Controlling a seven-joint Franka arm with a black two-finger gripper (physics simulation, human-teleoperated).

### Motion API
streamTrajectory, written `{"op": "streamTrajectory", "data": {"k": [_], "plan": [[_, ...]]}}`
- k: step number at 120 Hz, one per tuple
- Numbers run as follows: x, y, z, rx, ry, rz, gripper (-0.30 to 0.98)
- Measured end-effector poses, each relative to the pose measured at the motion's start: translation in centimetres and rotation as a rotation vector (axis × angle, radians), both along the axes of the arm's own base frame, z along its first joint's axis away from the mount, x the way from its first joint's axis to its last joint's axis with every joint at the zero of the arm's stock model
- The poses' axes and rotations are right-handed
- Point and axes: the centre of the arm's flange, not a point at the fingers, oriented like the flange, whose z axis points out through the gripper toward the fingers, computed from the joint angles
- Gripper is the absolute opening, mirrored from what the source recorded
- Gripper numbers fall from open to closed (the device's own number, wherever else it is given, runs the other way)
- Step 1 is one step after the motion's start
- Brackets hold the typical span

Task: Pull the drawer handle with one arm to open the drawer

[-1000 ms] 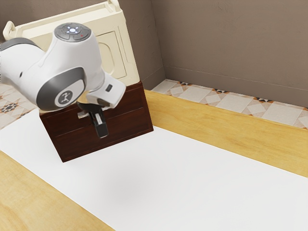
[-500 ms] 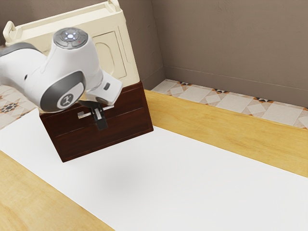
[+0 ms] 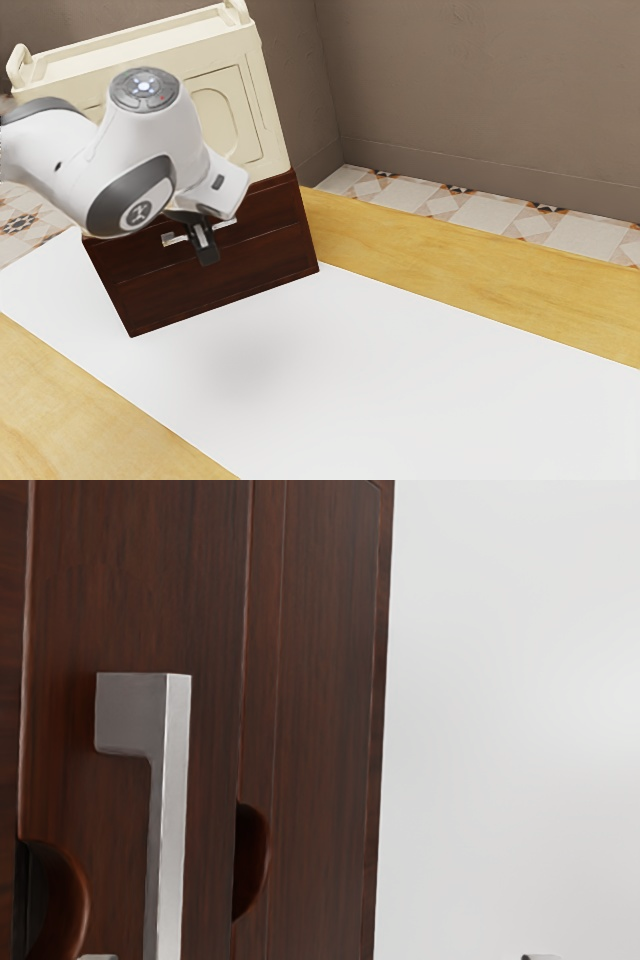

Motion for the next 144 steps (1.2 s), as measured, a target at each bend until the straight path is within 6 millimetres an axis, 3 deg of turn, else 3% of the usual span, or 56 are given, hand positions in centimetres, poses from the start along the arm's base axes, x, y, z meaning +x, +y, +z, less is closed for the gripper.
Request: {"op": "streamTrajectory", "data": {"k": [26,77,107,144], "plan": [[0.6,1.3,-1.1,0.001,-0.005,0.006,0.47],[1.4,1.4,-1.6,0.001,-0.039,-0.016,0.45],[1.5,3.1,-2.2,0.000,-0.045,0.004,0.45],[1.6,3.8,-3.0,-0.004,-0.038,0.012,0.36]]}}
